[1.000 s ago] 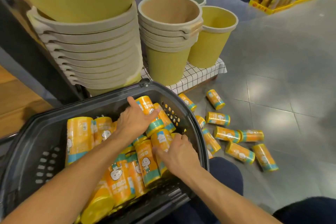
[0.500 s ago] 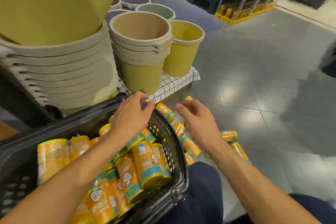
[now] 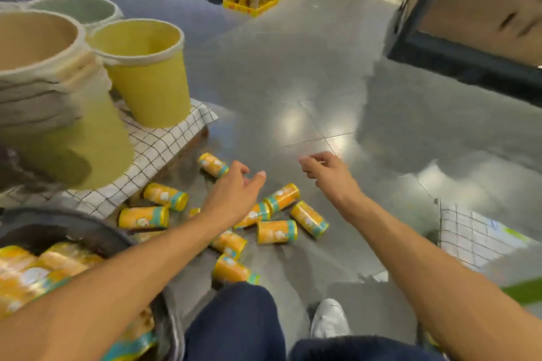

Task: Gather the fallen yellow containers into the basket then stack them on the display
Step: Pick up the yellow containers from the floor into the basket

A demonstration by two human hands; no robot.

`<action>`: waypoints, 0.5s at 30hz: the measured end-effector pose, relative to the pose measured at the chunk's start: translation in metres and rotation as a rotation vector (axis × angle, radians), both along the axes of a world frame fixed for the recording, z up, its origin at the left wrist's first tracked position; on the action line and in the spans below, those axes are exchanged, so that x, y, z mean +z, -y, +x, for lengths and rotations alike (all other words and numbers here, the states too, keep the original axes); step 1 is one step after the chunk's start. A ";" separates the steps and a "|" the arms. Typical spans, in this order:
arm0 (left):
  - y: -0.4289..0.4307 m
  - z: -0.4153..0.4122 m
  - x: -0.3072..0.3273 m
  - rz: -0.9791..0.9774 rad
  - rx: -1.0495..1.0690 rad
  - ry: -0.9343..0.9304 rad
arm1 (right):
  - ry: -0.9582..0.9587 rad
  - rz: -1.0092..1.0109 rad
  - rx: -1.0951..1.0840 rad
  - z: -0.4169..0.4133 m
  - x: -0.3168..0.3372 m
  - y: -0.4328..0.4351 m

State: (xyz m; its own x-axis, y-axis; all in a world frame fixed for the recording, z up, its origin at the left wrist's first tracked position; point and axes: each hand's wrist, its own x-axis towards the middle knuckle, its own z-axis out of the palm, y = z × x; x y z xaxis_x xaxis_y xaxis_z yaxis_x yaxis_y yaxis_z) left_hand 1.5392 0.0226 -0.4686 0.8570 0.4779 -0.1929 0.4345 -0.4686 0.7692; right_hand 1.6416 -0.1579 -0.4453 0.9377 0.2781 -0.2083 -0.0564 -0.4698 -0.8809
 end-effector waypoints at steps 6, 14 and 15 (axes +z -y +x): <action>0.039 0.059 -0.092 -0.110 0.008 -0.087 | -0.099 -0.009 -0.145 0.034 -0.109 0.052; 0.061 0.100 -0.205 0.026 -0.187 -0.189 | -0.204 -0.032 -0.211 0.073 -0.231 0.078; 0.062 0.102 -0.217 0.069 -0.226 -0.202 | -0.206 -0.047 -0.207 0.078 -0.242 0.079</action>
State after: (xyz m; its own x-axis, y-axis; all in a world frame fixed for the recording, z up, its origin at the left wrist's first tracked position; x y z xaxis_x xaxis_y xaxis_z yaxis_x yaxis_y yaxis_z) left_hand 1.6416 -0.0390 -0.6860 0.8909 0.2975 -0.3434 0.4538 -0.6191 0.6409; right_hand 1.7193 -0.2370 -0.6872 0.9099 0.0709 -0.4088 -0.3311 -0.4698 -0.8183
